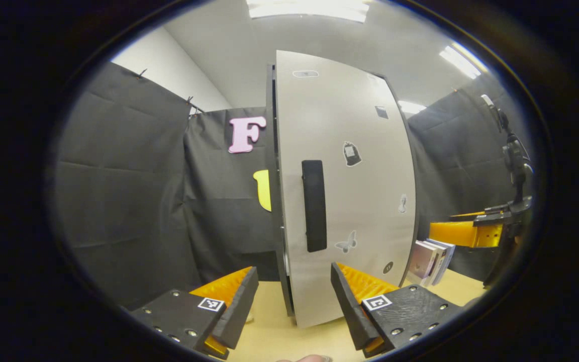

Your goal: Open the cabinet door with the right hand, grasp the bottle in the cabinet with the left hand and place it on the coaster, then close the cabinet door with the right hand.

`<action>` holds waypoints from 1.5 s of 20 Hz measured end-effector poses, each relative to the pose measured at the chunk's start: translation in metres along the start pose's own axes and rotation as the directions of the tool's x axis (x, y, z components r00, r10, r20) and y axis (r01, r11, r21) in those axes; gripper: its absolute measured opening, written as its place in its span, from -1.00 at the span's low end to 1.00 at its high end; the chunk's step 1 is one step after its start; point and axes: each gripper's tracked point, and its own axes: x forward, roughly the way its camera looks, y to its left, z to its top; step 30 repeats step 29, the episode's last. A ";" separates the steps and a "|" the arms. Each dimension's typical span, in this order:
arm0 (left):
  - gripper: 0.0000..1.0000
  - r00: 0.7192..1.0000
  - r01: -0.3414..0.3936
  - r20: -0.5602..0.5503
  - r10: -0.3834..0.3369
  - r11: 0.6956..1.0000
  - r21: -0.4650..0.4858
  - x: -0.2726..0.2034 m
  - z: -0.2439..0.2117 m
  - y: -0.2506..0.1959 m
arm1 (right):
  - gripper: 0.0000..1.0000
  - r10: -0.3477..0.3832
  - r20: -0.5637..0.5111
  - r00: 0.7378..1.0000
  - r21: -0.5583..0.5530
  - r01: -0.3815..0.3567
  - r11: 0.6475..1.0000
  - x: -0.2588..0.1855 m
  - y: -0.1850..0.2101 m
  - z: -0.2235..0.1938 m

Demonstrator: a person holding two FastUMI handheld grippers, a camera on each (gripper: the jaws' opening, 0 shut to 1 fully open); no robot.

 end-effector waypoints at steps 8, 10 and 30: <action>0.56 0.999 0.036 0.021 -0.036 0.999 -0.001 -0.001 0.005 -0.004 | 0.89 -0.021 0.008 1.000 0.006 0.021 1.000 0.002 -0.007 0.004; 0.68 0.999 0.038 0.019 -0.038 0.999 -0.002 0.000 0.004 -0.003 | 0.89 -0.023 0.006 1.000 0.006 0.023 1.000 0.002 -0.009 0.003; 0.56 1.000 -0.010 -0.003 0.010 0.998 -0.057 0.005 0.003 0.002 | 0.80 -0.035 0.035 0.999 0.001 0.035 0.999 0.004 -0.002 0.015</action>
